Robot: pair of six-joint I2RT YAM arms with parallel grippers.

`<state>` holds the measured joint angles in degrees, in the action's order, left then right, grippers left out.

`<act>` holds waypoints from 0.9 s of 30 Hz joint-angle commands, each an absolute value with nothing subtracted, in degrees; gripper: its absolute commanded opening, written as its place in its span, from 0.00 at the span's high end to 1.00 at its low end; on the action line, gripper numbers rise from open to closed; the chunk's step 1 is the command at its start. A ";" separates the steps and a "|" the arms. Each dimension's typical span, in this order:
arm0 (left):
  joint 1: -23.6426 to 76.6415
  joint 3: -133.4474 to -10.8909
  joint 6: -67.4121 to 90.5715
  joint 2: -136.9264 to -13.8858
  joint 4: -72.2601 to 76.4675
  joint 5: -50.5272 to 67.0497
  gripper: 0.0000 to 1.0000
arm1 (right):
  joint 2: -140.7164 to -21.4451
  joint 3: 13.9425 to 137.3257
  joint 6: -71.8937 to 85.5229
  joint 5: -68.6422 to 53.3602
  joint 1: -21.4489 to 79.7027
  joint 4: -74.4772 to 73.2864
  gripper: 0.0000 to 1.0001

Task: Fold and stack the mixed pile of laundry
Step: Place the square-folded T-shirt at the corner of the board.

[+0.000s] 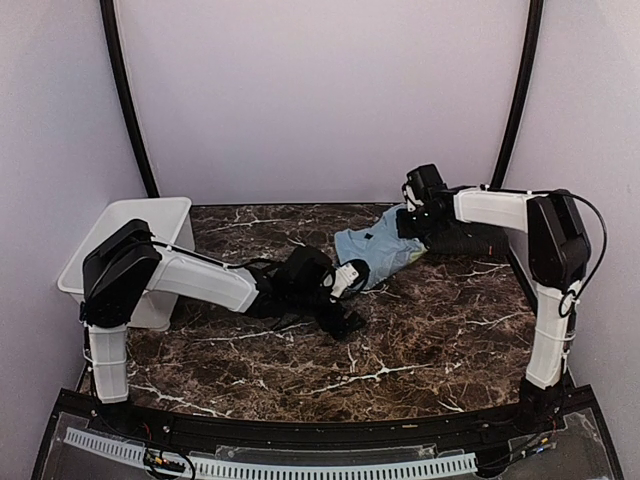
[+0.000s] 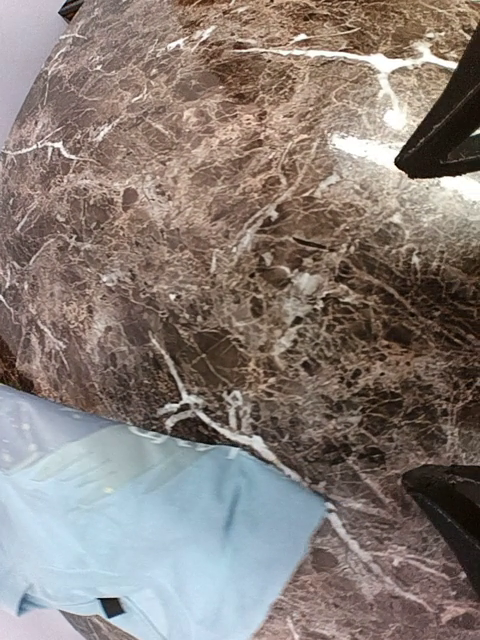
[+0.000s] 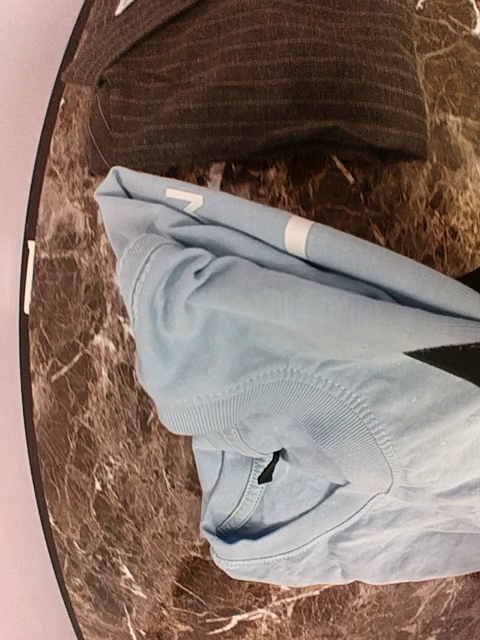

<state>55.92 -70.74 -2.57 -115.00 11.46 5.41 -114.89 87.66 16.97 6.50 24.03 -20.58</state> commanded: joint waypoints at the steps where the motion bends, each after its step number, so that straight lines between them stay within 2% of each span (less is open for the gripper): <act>1: 55.82 -67.87 -0.40 -110.17 12.40 6.68 0.01 | -114.79 92.32 10.28 10.67 21.51 -21.83 1.00; 18: 55.06 -64.33 -1.07 -108.51 13.69 5.30 0.01 | -117.13 106.23 1.97 17.64 16.34 -26.39 1.00; 27: 54.85 -63.83 -0.88 -108.59 14.17 5.27 0.01 | -113.63 108.89 1.64 18.63 15.54 -28.44 1.00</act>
<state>55.22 -64.69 -1.04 -111.61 13.02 5.30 -116.79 106.17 2.39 16.80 16.16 -29.32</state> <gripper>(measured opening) 0.990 0.035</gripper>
